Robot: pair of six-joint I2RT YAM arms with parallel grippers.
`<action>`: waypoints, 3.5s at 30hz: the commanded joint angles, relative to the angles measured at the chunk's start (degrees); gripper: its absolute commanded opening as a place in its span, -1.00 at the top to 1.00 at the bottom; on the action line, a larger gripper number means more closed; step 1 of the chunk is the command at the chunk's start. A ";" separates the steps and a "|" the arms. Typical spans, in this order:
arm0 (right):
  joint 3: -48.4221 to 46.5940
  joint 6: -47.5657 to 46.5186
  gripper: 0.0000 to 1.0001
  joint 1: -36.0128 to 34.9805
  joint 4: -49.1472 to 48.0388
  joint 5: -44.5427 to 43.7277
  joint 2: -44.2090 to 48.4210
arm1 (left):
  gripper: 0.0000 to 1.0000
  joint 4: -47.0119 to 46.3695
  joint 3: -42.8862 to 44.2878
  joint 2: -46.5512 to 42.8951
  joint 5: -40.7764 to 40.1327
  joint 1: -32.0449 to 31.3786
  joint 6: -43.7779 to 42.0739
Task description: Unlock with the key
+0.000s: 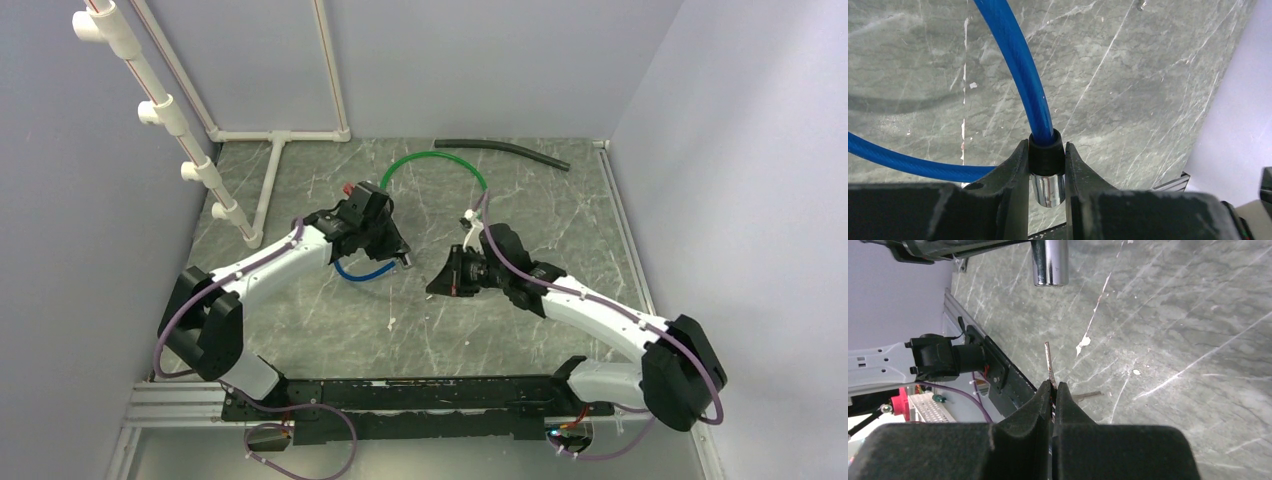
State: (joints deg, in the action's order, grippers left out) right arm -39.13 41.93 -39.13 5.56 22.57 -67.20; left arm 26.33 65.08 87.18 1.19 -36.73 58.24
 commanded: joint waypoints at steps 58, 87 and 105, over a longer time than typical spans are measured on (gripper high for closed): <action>0.51 6.18 1.00 -4.33 -16.86 -7.01 -7.09 | 1.00 -7.15 -3.62 -7.45 -1.02 0.08 4.15; 0.58 6.78 1.00 -4.45 -18.15 -7.71 -6.20 | 1.00 -7.32 -3.56 -7.80 -2.51 0.08 3.64; -1.65 6.52 1.00 -4.46 -18.00 -7.63 -8.02 | 1.00 -8.67 -4.68 -7.99 -1.72 0.08 4.26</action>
State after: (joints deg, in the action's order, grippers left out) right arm -38.24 49.04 -43.33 -10.00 15.46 -74.78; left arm 20.80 59.51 81.41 -0.73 -36.73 62.26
